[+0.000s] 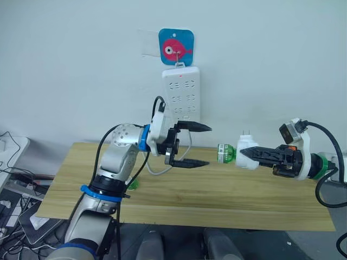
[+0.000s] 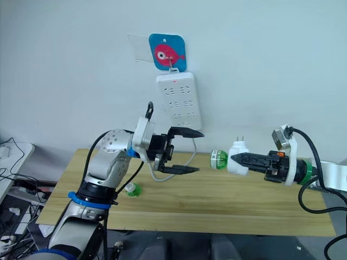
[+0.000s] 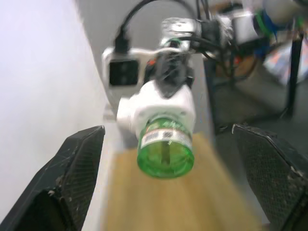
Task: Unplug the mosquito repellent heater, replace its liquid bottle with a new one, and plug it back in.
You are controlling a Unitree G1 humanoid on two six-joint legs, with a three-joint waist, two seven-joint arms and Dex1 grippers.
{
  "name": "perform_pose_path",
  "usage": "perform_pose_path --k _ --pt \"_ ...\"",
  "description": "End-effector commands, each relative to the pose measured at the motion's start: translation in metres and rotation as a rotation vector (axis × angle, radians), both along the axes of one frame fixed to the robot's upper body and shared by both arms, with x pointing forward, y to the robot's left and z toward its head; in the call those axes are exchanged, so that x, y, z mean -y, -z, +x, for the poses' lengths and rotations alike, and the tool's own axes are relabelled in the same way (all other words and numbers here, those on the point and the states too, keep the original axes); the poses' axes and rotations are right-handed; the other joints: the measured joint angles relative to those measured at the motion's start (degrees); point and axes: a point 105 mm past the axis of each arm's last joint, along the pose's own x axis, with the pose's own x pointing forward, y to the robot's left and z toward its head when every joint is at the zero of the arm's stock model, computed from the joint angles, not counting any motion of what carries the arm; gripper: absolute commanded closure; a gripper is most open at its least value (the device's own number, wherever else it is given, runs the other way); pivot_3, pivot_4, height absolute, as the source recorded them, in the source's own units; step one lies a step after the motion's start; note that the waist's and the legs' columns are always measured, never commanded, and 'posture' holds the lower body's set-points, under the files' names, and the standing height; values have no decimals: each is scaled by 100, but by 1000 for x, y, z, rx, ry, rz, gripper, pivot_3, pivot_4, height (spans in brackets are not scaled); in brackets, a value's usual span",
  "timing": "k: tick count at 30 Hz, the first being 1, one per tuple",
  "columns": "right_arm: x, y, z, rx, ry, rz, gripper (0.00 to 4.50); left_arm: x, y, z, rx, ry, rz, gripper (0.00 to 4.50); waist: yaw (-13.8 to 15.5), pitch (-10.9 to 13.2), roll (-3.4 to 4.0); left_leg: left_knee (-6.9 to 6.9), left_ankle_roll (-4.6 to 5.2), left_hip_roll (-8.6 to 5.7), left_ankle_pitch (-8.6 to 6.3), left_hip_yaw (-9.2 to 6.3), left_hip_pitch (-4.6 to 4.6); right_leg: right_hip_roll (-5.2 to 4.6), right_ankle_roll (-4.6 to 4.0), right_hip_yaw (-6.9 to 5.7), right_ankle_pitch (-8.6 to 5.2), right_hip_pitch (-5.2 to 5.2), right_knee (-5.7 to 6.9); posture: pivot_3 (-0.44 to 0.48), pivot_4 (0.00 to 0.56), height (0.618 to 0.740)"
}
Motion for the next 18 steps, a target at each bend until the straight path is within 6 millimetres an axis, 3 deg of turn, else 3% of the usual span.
perform_pose_path --k 1,3,8,18 --pt "-1 -19 1 60 -22 54 1465 5 6 -3 349 5 -25 32 12 0 0 0 0 0 0 1 2 0 0 1 0 3 0 -20 161 740" --pt "-3 -22 2 67 -35 67 1465 9 7 -1 493 -16 -72 32 15 0 -1 2 1 0 0 0 1 0 0 1 0 2 0 -23 162 740" --pt "-7 -23 0 68 -66 68 1465 21 12 9 626 -60 -108 32 23 1 -2 2 2 -1 -1 -1 -3 -1 2 1 1 2 -3 -28 162 740" --pt "-10 -23 -2 73 -74 67 1465 33 13 17 706 -93 -157 32 5 1 -2 1 3 -2 -1 -3 -3 0 2 -1 2 2 2 -41 159 740"
